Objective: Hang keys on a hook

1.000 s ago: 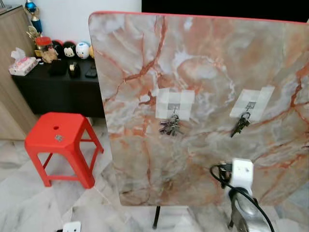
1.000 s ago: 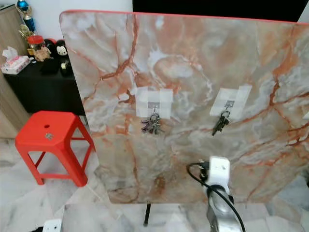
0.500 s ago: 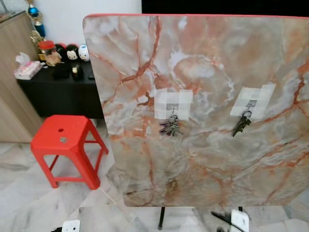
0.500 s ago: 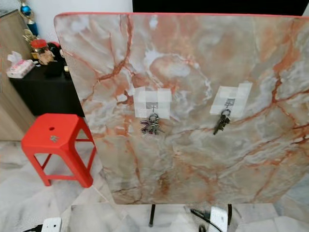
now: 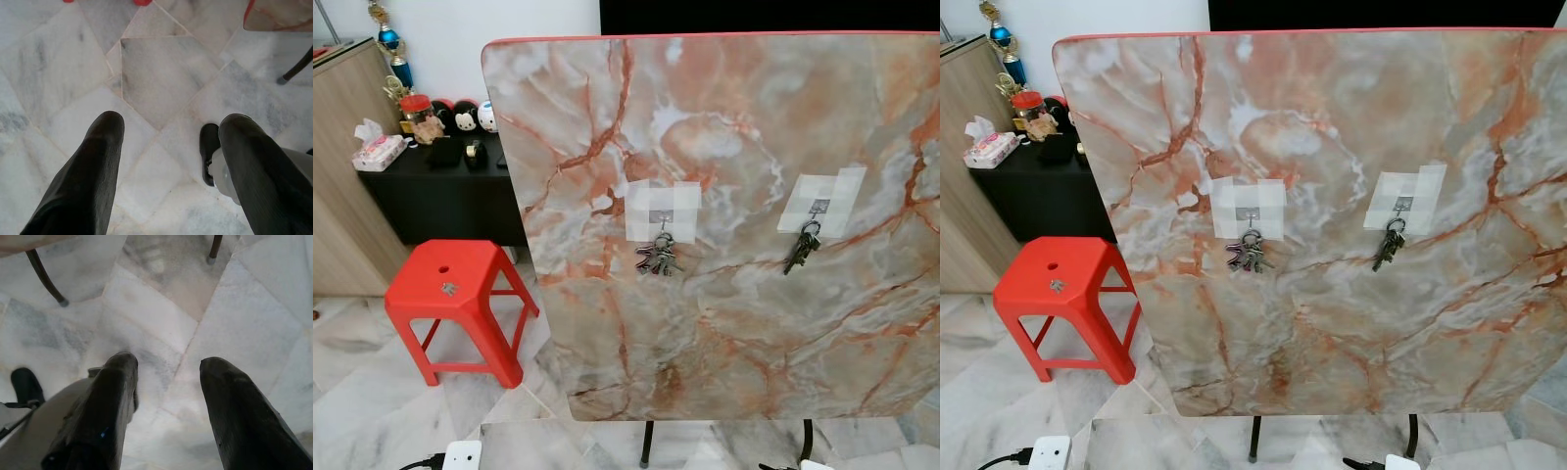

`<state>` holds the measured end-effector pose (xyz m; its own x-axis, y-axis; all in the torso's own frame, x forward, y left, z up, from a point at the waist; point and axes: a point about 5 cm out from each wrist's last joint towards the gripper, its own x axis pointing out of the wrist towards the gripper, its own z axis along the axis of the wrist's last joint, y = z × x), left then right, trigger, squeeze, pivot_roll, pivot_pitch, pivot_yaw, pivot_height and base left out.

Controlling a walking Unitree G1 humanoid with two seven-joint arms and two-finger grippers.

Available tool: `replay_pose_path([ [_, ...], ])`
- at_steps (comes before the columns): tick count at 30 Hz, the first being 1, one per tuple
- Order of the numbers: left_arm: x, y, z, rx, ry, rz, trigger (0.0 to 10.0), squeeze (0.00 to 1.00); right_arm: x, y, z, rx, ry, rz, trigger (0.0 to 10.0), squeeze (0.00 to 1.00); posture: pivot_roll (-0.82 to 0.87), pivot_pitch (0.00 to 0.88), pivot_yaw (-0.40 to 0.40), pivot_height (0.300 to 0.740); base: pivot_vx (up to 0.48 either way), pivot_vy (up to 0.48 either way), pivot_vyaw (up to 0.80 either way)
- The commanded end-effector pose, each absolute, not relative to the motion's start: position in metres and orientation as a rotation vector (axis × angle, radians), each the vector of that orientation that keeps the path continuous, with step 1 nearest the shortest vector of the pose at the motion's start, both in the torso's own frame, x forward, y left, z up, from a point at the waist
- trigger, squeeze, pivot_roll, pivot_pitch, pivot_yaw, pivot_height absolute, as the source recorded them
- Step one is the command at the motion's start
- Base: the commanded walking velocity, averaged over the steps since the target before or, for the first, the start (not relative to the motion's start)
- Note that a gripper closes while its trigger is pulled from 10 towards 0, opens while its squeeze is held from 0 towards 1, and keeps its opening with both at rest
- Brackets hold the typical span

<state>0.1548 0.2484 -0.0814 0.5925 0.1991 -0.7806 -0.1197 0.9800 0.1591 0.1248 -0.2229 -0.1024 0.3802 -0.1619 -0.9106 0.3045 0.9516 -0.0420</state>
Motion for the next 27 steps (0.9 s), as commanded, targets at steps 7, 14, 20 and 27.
replay_pose_path([
  [7, 0.145, 0.251, -0.086, 0.062, 0.964, 0.207, 10.0, 0.00, 0.119, -0.221, -0.105, 0.171, 1.163, -0.291, 10.0, 0.00, 0.09, 0.000, -0.001, 0.740, 0.000, 0.000, 0.00],
  [14, 0.135, 0.257, -0.087, 0.069, 0.977, 0.186, 10.0, 0.00, 0.114, -0.219, -0.106, 0.200, 1.167, -0.313, 10.0, 0.00, 0.07, 0.000, 0.007, 0.740, 0.000, 0.148, 0.00],
  [20, 0.135, 0.265, -0.084, 0.058, 0.957, 0.196, 10.0, 0.00, 0.118, -0.212, -0.107, 0.200, 1.170, -0.301, 10.0, 0.00, 0.08, 0.000, 0.001, 0.740, 0.000, 0.313, 0.00],
  [27, 0.141, 0.255, -0.085, 0.040, 0.949, 0.200, 10.0, 0.00, 0.134, -0.206, -0.103, 0.216, 1.137, -0.298, 10.0, 0.00, 0.09, 0.000, -0.012, 0.740, 0.000, 0.040, 0.00],
])
